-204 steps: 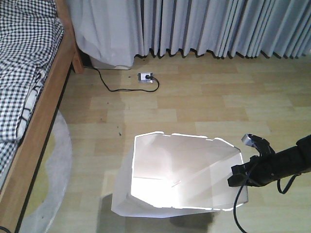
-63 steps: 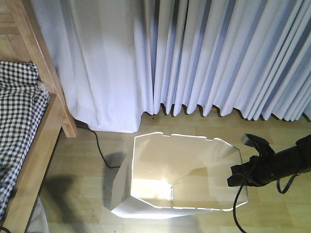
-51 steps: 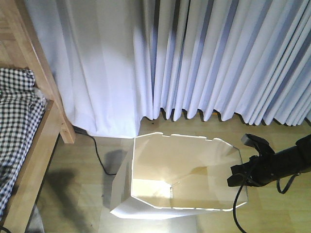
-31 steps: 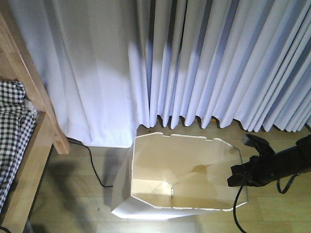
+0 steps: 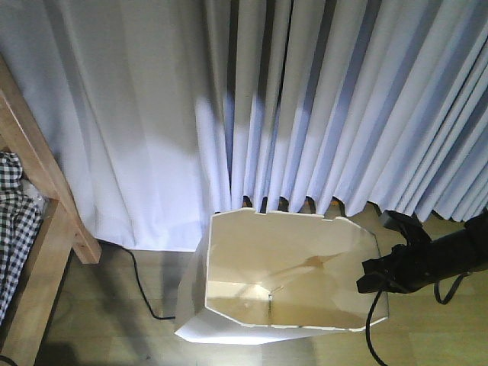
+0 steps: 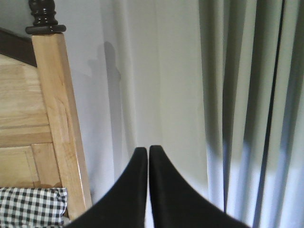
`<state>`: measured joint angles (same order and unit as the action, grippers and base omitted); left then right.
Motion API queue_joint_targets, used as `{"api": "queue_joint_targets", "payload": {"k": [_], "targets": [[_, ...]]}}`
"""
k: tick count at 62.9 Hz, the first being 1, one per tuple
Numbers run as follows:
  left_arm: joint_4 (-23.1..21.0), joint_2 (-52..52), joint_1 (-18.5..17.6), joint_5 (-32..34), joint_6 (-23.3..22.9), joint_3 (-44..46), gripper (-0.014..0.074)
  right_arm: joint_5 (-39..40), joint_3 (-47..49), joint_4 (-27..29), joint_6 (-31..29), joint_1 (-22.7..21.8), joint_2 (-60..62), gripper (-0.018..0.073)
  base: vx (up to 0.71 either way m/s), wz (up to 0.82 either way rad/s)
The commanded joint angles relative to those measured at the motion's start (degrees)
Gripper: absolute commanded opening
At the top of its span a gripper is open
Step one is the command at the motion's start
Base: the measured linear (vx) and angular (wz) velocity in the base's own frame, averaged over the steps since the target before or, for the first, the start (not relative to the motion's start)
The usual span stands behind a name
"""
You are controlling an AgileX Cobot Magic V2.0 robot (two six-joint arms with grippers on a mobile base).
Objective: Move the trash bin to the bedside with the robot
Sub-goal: 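Bring the bin close to the bed post and lower it to the floor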
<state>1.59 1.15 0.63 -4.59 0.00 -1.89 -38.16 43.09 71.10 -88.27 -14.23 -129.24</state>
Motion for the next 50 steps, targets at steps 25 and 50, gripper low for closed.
{"api": "queue_joint_targets", "payload": {"k": [25,50], "targets": [[-0.5,0.4,-0.4,4.2,-0.8,-0.7,-0.0006,-15.0,0.5,2.6,-1.1,-0.1,3.8,-0.0005,0.11,0.02],[-0.5,0.4,-0.4,4.2,-0.8,-0.7,-0.0006,-14.9,0.5,2.6,-1.1,-0.1,3.8,-0.0005,0.09,0.03]]}}
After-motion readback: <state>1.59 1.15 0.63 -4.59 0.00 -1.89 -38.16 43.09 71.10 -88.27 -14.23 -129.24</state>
